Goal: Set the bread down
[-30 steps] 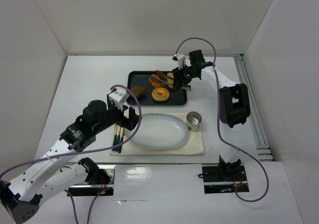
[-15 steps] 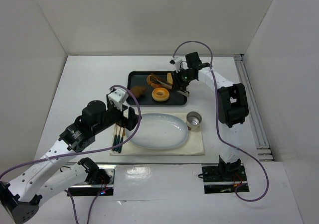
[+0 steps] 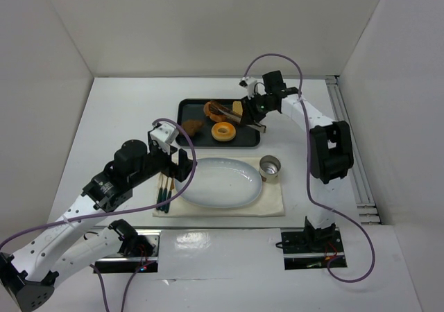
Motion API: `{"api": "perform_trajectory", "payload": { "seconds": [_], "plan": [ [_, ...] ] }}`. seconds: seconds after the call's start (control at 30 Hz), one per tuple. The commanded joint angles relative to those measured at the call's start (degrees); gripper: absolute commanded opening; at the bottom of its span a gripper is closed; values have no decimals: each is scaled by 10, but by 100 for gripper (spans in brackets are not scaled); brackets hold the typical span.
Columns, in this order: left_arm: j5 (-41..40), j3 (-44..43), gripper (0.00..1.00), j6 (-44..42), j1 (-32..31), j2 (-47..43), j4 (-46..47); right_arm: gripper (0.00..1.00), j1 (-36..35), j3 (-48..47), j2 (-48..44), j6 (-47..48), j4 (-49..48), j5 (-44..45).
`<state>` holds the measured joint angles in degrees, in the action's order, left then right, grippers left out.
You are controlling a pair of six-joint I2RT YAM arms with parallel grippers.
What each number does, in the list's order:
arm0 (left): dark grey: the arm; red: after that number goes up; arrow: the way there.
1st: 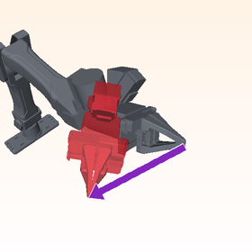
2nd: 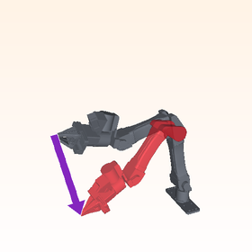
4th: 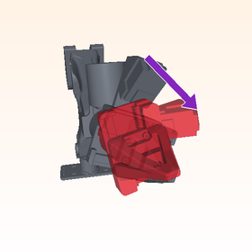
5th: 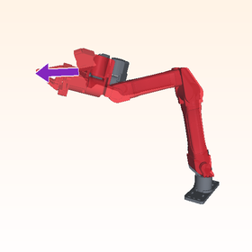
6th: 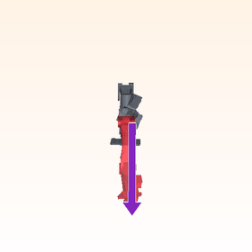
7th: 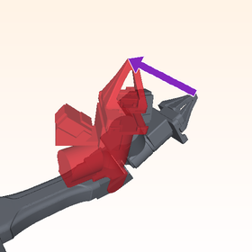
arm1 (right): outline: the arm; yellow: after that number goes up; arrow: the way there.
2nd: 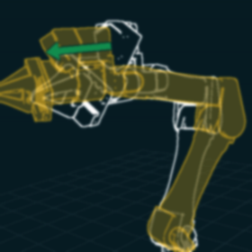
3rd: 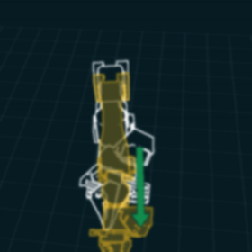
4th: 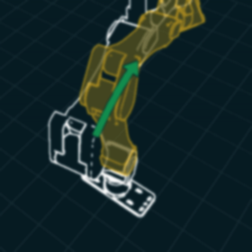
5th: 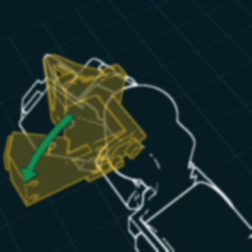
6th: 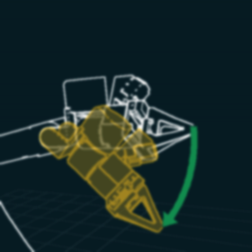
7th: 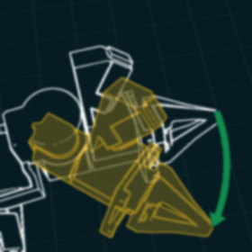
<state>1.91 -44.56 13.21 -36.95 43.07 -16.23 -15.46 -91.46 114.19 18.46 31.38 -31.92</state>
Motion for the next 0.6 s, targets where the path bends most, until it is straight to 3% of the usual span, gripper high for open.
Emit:
{"api": "perform_trajectory", "payload": {
  "seconds": [0.0, 0.17, 0.4, 0.57],
  "plan": [
    [-12, 3, 100, -15, -1, -10, 27, 6, 11, 10, -84, -4, -38, -29],
    [-17, 3, 100, -15, -1, -10, 27, 6, 17, 36, -141, 8, -38, -39],
    [-37, 8, 100, -15, -1, -21, 27, 5, 23, 132, -273, 77, 58, -100],
    [-42, 13, 100, -15, -1, -27, 32, 3, 29, 182, -342, 194, 165, -141]
  ]
}}
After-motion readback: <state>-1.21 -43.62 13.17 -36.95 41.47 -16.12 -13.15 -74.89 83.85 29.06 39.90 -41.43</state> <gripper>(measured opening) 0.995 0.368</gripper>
